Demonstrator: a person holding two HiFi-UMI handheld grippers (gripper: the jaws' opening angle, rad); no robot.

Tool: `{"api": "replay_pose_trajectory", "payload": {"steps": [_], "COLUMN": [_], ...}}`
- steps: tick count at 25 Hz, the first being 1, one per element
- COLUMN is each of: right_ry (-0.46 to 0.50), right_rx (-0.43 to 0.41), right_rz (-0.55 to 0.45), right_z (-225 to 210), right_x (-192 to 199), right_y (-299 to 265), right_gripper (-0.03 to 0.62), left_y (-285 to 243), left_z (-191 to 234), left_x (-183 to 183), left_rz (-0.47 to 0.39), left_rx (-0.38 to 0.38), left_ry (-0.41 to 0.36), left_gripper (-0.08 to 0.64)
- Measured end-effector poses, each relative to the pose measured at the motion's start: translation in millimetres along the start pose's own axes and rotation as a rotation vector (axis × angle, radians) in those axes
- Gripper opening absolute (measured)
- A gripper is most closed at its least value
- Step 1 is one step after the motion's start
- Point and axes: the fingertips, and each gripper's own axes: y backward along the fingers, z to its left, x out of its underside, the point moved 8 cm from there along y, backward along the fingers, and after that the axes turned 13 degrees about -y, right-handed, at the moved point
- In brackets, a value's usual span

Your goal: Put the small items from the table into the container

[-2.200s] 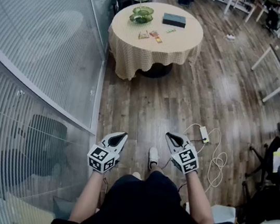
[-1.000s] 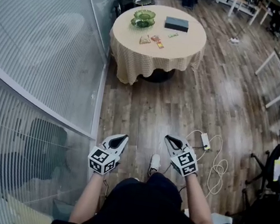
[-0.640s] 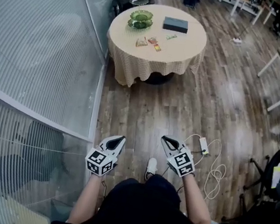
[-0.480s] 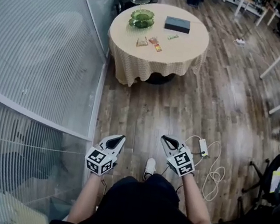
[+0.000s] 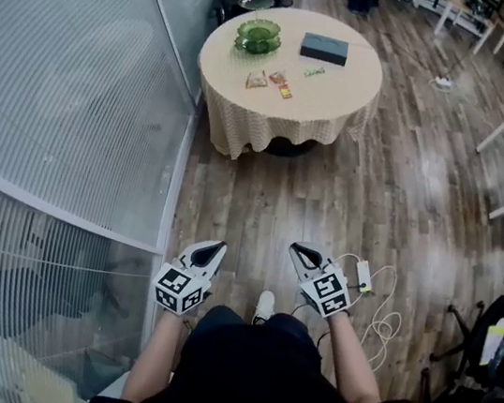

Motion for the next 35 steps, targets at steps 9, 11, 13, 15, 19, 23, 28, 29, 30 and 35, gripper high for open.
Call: {"api": "replay_pose_trajectory", "payload": {"steps": [9,11,13,15,19,23,28,29,30,35], "right_ry": [-0.014,-0.015,-0.015,-0.015,-0.021,-0.020,-0.006,-0.005,-0.003,-0.007], "right_rx": [0.007,0.012,0.020,0.027,0.048,0.061,0.052,0.056,0.057,0.053], "right_rz": [-0.005,0.009,0.018,0.021,0.028,0.081,0.124,0.126,0.126,0.117], "right_z": [-24,-30,-35,-39,-56,-76,-94,-97,-99,-109], "right_x": [-7,-5,-7,-10,-20,-35,-51,-57,-63,-85], "right_y": [3,-1,-7,-11,-26,-51,-93,-101,-110,-152], "right_gripper": [0.029,0.029,0.029,0.029,0.029,0.029,0.029,0.029,0.029,0.029], "left_y": [-21,-28,-34,-42,-67,-102,-135,-141,-146,-170], "left_z": [2,8,17,25,49,79,123,133,143,192], "left_x": [-7,-9,-9,-8,-9,-17,-22,-24,-26,-36], "left_rz": [0.009,0.005,0.005,0.005,-0.002,-0.018,-0.013,-0.010,-0.008,-0.007], "left_rx": [0.001,0.004,0.008,0.016,0.033,0.059,0.089,0.095,0.101,0.122], "left_ry": [0.006,0.008,0.010,0.016,0.027,0.041,0.051,0.049,0.049,0.034], "left_gripper": [0.002,0.003,0.002,0.003,0.003,0.003,0.002,0.003,0.002,0.002]}}
